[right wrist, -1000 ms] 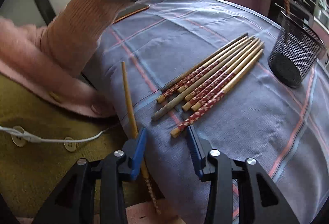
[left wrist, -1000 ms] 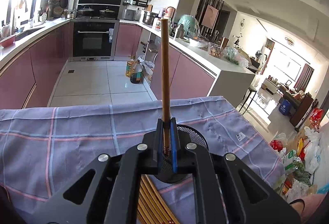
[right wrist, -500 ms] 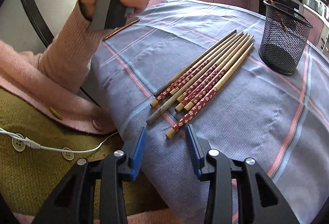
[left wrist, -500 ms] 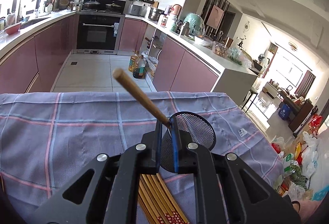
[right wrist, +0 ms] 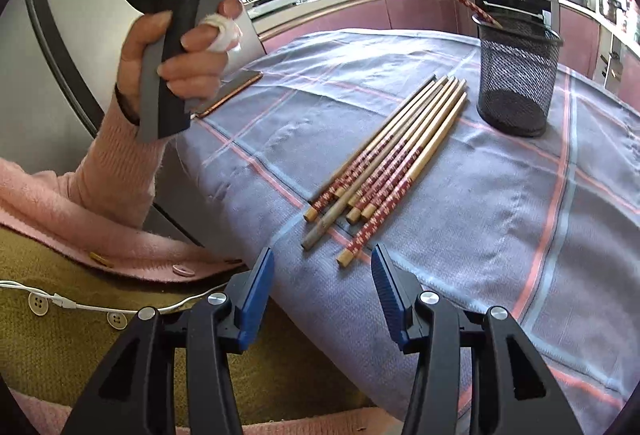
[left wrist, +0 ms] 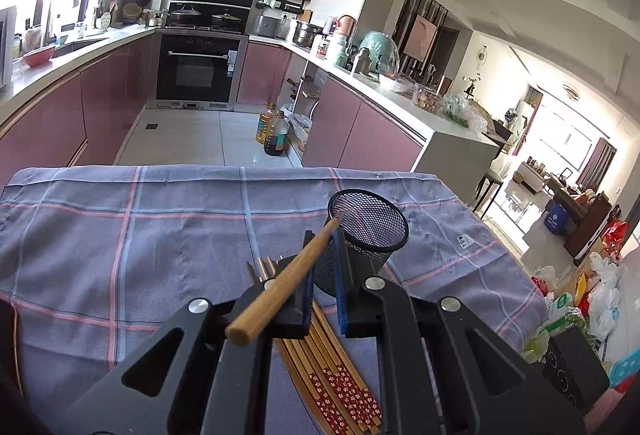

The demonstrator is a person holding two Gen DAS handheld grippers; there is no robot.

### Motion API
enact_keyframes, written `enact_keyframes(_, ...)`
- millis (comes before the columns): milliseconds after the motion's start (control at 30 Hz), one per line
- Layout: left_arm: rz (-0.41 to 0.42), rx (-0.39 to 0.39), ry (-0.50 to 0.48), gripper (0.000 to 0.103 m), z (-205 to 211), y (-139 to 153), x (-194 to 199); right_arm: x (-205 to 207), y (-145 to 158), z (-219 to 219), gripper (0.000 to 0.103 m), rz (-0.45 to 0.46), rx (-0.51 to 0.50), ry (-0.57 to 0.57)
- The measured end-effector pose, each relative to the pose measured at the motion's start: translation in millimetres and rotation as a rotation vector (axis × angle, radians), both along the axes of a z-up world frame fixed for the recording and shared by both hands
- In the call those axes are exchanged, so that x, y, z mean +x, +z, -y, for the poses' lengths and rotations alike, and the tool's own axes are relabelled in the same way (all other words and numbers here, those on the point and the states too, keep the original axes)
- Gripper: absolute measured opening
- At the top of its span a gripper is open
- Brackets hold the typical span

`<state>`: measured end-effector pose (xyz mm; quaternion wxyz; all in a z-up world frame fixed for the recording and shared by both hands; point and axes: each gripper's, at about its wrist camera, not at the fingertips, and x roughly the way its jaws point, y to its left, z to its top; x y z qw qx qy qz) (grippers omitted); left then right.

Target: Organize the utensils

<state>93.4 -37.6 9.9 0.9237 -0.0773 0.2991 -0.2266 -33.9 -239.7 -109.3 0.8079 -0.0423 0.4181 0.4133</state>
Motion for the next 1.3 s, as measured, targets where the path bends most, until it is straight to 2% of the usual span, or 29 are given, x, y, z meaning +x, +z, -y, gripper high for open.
enact_keyframes(400, 0.021, 0.018, -0.041, 0.009, 8.7, 11.0, 0.7, 15.7, 2.2, 18.1, 0.052, -0.007, 0.067, -0.087)
enact_keyframes(800, 0.031, 0.083, -0.081, 0.009, 35.0, 26.3, 21.4, 38.0, -3.7, 40.3, 0.052, -0.035, 0.131, -0.162)
enact_keyframes(1033, 0.022, 0.094, -0.083, 0.008, 48.6, 33.6, 41.8, 45.7, -6.2, 52.1, 0.052, -0.041, 0.157, -0.201)
enact_keyframes(1200, 0.058, 0.123, -0.069, 0.008, 62.8, 42.7, 50.3, 52.6, -5.2, 62.3, 0.052, -0.033, 0.169, -0.249)
enact_keyframes(1233, 0.066, 0.13, -0.066, 0.009, 65.0, 43.7, 50.0, 54.5, -5.3, 64.0, 0.052, -0.032, 0.167, -0.26)
enact_keyframes(1300, 0.082, 0.136, -0.062, 0.016, 67.3, 44.8, 48.2, 57.6, -5.4, 66.7, 0.053, -0.029, 0.165, -0.28)
